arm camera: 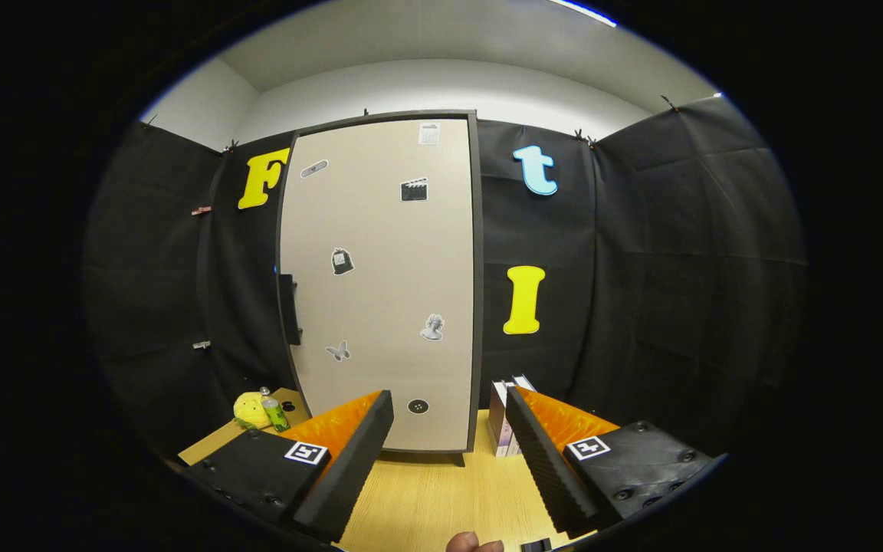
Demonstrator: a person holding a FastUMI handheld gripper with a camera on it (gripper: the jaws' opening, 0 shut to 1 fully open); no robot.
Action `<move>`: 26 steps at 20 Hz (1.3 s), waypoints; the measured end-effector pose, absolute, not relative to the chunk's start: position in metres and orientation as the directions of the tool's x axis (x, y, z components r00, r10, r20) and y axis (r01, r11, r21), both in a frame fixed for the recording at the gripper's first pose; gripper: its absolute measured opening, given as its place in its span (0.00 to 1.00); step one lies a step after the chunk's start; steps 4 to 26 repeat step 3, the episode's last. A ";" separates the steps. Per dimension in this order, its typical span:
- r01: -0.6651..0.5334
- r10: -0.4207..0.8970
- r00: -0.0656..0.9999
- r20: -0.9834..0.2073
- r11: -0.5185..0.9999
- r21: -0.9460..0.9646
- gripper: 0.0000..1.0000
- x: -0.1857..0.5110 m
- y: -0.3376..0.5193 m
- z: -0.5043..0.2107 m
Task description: Open the shoe cabinet door, grab the shoes and put them into the shoe cabinet, then close the shoe cabinet door.
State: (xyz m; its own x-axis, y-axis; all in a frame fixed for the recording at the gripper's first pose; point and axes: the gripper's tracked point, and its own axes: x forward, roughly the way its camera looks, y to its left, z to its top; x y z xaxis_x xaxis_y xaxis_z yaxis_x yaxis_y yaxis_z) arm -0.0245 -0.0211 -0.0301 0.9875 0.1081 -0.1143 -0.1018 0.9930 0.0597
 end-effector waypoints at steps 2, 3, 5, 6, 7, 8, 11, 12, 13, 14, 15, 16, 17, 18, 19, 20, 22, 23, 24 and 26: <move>-0.102 0.109 0.987 -0.119 0.993 0.061 0.97 -0.024 -0.021 -0.032; -0.101 0.108 0.987 -0.119 0.993 0.059 0.97 -0.024 -0.022 -0.032; -0.101 0.108 0.987 -0.119 0.993 0.059 0.97 -0.024 -0.022 -0.032; -0.101 0.108 0.987 -0.119 0.993 0.059 0.97 -0.024 -0.022 -0.032; -0.101 0.108 0.987 -0.119 0.993 0.059 0.97 -0.024 -0.022 -0.032; -0.101 0.108 0.987 -0.119 0.993 0.059 0.97 -0.024 -0.022 -0.032; -0.101 0.108 0.987 -0.119 0.993 0.059 0.97 -0.024 -0.022 -0.032; -0.101 0.108 0.987 -0.119 0.993 0.059 0.97 -0.024 -0.022 -0.032; -0.101 0.108 0.987 -0.119 0.993 0.059 0.97 -0.024 -0.022 -0.032; -0.101 0.108 0.987 -0.119 0.993 0.059 0.97 -0.024 -0.022 -0.032; -0.101 0.108 0.987 -0.119 0.993 0.059 0.97 -0.024 -0.022 -0.032; -0.101 0.108 0.987 -0.119 0.993 0.059 0.97 -0.024 -0.022 -0.032; -0.101 0.108 0.987 -0.119 0.993 0.059 0.97 -0.024 -0.022 -0.032; -0.101 0.108 0.987 -0.119 0.993 0.059 0.97 -0.024 -0.022 -0.032; -0.101 0.108 0.987 -0.119 0.993 0.059 0.97 -0.024 -0.022 -0.032; -0.101 0.108 0.987 -0.119 0.993 0.059 0.97 -0.024 -0.022 -0.032; -0.101 0.108 0.987 -0.119 0.993 0.059 0.97 -0.024 -0.022 -0.032; -0.101 0.108 0.987 -0.119 0.993 0.059 0.97 -0.024 -0.022 -0.032; -0.101 0.108 0.987 -0.119 0.993 0.059 0.97 -0.024 -0.022 -0.032; -0.101 0.108 0.987 -0.119 0.993 0.059 0.97 -0.024 -0.022 -0.032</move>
